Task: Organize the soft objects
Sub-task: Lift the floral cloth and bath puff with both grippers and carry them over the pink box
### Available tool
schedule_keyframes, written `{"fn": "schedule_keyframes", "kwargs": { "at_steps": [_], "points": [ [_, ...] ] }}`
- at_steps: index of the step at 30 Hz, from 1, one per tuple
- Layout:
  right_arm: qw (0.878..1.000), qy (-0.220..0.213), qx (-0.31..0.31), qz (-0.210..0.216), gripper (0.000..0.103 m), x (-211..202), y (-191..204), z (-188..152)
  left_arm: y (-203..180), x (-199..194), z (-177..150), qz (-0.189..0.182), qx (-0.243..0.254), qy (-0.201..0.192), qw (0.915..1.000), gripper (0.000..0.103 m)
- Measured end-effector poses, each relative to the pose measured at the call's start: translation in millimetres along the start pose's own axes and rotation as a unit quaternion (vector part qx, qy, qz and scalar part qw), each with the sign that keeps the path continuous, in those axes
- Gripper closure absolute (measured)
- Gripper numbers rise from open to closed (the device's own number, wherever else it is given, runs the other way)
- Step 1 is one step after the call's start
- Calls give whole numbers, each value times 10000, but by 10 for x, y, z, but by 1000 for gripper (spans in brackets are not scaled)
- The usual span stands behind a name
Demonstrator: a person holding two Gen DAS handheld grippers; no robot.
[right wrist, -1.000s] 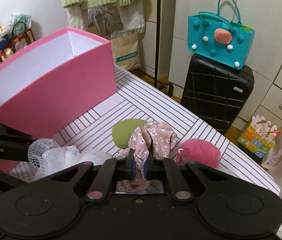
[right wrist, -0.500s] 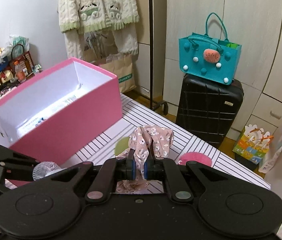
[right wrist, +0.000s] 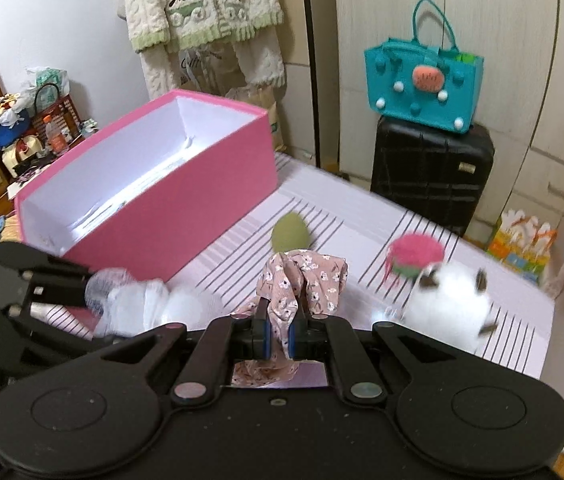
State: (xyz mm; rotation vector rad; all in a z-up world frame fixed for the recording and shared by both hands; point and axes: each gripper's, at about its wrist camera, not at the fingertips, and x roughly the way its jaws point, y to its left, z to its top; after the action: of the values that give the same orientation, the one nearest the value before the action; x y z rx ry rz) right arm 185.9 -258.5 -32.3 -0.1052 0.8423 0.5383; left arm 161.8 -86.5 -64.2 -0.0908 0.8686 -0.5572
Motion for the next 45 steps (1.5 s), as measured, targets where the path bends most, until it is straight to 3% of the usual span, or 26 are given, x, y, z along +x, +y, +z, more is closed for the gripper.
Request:
{"fn": "schedule_keyframes", "kwargs": {
  "at_steps": [12,27,37,45],
  "points": [
    [9996,266,76,28,92,-220,216,-400,10,-224,-238,-120,177,333,9992,73],
    [9988,231,-249,358,92,-595,718,-393,21,-792,-349,-475,596,865,9933,73],
    [9966,-29,-620,536,92,-771,1081,-187,202,-1328,-386,-342,656,601,9954,73],
    [9945,-276,-796,616,92,-735,1287,181,398,-1761,-276,-65,856,25,9963,73]
  ]
}}
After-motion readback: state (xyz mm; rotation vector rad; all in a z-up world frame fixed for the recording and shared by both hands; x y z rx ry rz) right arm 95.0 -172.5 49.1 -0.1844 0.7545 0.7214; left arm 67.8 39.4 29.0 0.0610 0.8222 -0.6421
